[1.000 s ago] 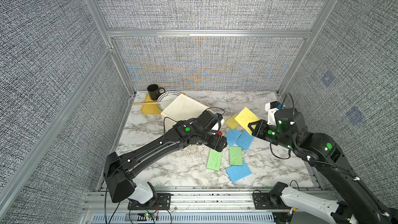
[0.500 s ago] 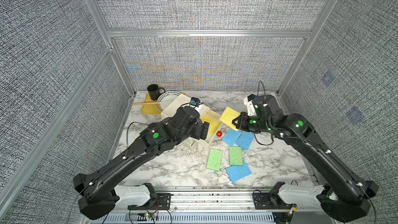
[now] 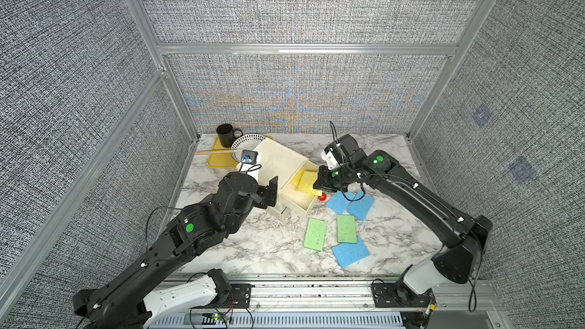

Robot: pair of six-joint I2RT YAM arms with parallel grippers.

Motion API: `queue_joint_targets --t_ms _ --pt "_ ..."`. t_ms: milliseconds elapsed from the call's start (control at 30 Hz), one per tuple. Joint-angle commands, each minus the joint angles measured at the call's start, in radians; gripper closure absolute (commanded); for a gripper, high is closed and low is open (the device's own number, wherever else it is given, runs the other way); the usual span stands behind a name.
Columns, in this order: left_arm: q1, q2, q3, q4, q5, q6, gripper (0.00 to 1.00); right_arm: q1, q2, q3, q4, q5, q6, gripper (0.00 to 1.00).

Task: Please put the sticky notes in the drawer by color
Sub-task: Place the sponge in the drawer.

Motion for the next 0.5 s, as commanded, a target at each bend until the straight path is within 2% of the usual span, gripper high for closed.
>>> queue_joint_targets --t_ms 0,267,467 --pt "0.005 0.007 -0.015 0.03 -0.004 -0.002 0.1 -0.01 0.026 0.053 -0.062 0.053 -0.026 1.0" --pt "0.017 0.013 -0.036 0.043 0.029 -0.012 0.09 -0.027 0.038 0.125 -0.111 0.113 -0.046 1.0" --pt "0.025 0.02 -0.027 0.016 0.048 -0.029 0.08 -0.02 -0.007 0.104 -0.083 0.058 -0.038 1.0"
